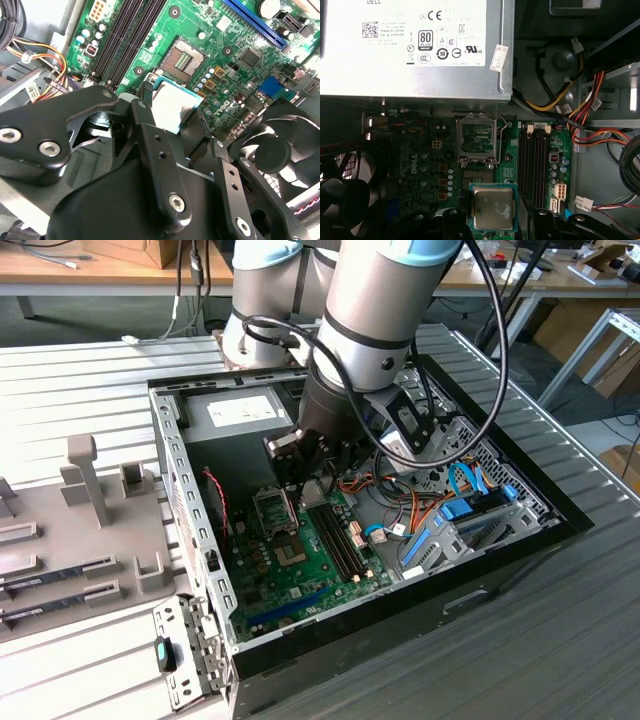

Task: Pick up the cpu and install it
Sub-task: 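Pick up the cpu and move it towards the insertion slot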

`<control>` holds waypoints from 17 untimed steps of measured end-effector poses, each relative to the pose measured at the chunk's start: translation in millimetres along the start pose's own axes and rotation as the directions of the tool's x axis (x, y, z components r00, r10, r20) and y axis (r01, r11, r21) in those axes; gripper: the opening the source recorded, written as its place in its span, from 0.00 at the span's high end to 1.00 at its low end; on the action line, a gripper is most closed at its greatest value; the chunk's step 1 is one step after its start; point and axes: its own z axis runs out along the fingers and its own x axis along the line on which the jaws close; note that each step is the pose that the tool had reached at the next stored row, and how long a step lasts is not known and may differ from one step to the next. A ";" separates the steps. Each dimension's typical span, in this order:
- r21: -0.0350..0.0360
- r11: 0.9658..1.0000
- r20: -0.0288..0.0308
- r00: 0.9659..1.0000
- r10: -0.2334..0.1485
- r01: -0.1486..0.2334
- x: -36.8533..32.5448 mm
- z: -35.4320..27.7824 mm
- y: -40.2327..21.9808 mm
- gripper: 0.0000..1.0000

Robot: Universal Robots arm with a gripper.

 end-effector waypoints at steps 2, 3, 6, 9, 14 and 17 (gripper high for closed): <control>0.000 1.000 0.000 1.000 0.000 0.000 0.0 1.0 0.0 0.53; 0.000 1.000 0.000 1.000 0.000 0.000 -0.1 1.8 0.0 0.53; 0.000 1.000 0.000 1.000 0.000 0.000 -0.1 3.5 0.0 0.53; 0.000 1.000 0.000 1.000 0.000 0.000 -0.2 4.5 0.0 0.53; 0.000 1.000 0.000 1.000 0.000 0.000 -0.2 6.5 0.0 0.53; 0.000 1.000 0.000 1.000 0.000 0.000 -0.3 7.5 0.0 0.53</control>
